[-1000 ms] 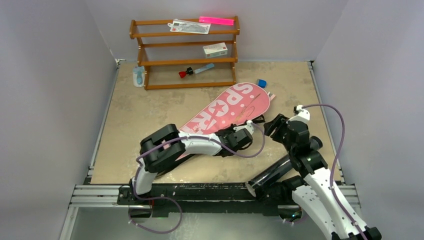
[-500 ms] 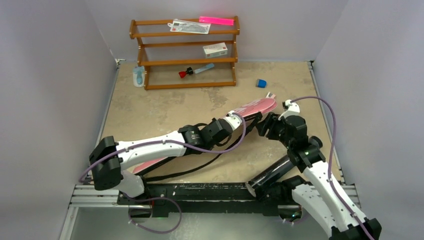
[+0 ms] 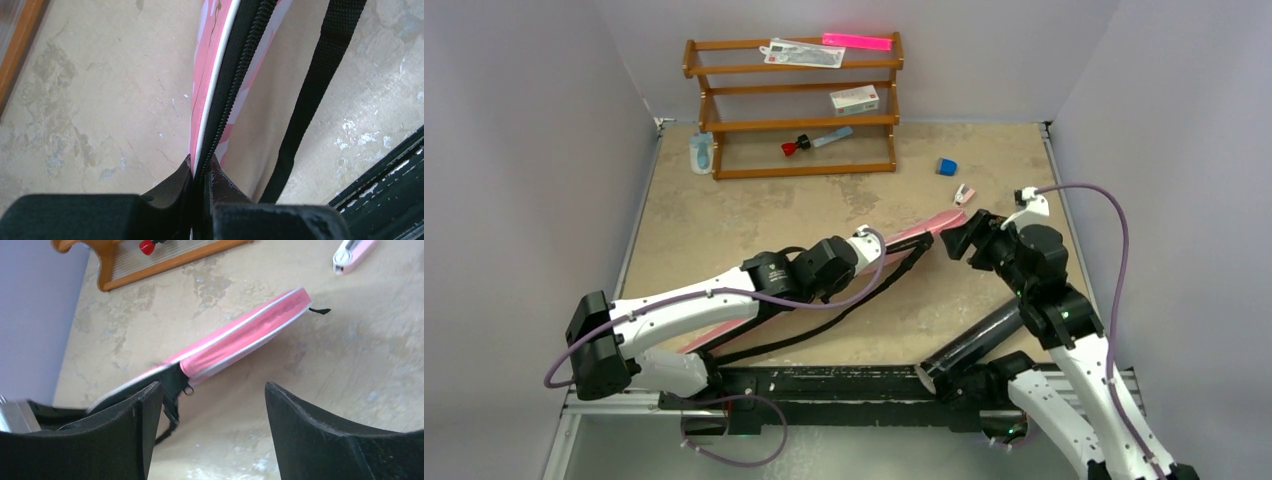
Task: Pack up the badminton gear
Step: Adjust the racket bag at the center of the board.
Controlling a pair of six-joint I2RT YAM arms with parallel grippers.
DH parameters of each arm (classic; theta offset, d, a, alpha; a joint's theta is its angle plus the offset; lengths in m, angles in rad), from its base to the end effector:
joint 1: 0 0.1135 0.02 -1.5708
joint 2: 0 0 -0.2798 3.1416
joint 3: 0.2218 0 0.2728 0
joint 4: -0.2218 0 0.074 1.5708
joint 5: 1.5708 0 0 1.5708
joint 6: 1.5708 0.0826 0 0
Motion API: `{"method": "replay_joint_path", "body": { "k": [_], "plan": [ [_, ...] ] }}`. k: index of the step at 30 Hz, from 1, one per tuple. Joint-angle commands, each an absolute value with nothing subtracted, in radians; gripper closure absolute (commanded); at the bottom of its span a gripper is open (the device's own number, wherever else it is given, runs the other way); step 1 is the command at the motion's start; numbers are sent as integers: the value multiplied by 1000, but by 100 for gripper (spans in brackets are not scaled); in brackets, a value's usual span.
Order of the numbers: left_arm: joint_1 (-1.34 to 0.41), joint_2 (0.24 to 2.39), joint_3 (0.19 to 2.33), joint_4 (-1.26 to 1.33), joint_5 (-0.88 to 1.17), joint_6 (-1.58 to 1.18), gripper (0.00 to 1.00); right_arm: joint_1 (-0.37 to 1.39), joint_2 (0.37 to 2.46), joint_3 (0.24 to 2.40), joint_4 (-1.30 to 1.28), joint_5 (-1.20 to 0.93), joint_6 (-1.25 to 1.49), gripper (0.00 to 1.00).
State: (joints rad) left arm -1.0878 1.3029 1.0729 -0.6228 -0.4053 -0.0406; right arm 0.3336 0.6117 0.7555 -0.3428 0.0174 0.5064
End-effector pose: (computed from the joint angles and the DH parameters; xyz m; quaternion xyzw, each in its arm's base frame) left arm 0.1762 -0.2659 0.2682 0.3973 0.8296 -0.0248 0.3916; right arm 0.1887 0.0639 0.3408 0.0723 0.7705 0.2521 0.5810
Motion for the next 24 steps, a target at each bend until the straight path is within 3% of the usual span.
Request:
{"method": "replay_joint_path", "body": {
  "k": [1,6,8,13,19,24],
  "plan": [
    [-1090,1274,1039,-596,-387,-26,100,331,722,872,-521,87,794,23],
    [-1095,1237,992,-543,-370,-21,100,332,788,877,-538,105,991,12],
    [-1095,1222,986,-535,-356,-15,100,332,808,863,-530,89,1045,12],
    [-1101,1213,973,-532,-319,-5,100,331,875,842,-486,76,1127,34],
    [-1106,1211,969,-541,-305,34,100,332,924,829,-452,48,1160,47],
    [-1107,1206,976,-560,-303,21,96,332,907,797,-446,41,1177,91]
  ]
}}
